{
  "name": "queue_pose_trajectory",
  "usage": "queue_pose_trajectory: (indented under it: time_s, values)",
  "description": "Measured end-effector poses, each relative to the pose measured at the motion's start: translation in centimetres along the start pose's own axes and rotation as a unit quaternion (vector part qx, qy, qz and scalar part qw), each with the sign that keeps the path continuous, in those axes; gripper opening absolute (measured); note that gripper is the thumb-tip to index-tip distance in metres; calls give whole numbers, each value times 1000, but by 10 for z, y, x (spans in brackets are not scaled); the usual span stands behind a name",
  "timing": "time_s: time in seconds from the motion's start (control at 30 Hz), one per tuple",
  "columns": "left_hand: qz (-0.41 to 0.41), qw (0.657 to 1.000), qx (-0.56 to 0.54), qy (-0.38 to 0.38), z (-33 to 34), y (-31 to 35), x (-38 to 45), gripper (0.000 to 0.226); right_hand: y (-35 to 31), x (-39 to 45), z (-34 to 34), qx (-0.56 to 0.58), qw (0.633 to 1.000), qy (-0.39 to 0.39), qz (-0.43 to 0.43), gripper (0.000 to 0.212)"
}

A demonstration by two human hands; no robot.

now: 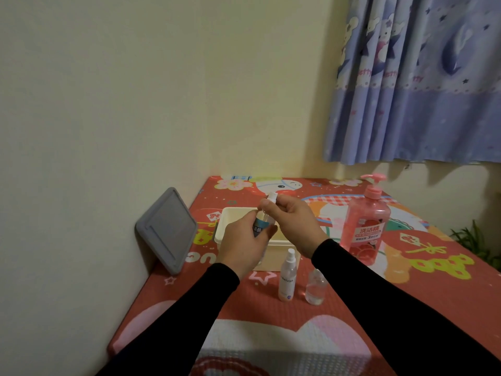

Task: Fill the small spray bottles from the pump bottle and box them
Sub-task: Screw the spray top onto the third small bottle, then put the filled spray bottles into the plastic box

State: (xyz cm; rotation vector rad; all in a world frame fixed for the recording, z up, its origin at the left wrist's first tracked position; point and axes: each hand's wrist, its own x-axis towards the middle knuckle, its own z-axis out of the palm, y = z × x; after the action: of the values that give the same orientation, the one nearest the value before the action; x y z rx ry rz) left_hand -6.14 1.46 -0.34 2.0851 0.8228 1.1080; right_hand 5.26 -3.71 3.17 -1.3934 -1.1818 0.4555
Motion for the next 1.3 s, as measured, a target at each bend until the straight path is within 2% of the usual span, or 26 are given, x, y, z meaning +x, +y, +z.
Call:
queue_pose_trajectory:
  time_s: [0.13,0.37,0.5,0.7,0.83,1.0,1.13,1.2,1.3]
  values:
    - [-24,999,-36,-23,-2,-3,2,25,4,0,-1,-6,1000,-15,-12,35]
    - [-58,994,-81,-43,0,-13,-1,24,9,-2,-13,-104,993,-48,1,27]
    - [-51,993,-96,-49,-1,-22,-2,23,18,0,-37,-180,983,-22,-17,43]
    - [-52,990,-120,-50,-8,-27,5,22,44,0,-84,-310,951,14,-20,48]
    - [-44,989,-134,-48,-11,-30,13,22,75,-7,-108,-396,918,-11,15,50]
    - [-35,988,-141,-53,-13,-30,22,22,111,-17,-121,-431,897,-54,79,53]
    - [-35,986,-153,-56,-10,-28,33,19,137,-23,-118,-478,868,-97,93,54]
    - [-38,986,-150,-60,-6,-28,41,19,146,-25,-115,-494,856,-120,94,61]
    - [-46,985,-151,-65,0,-28,55,26,161,-24,-112,-502,845,-159,87,98]
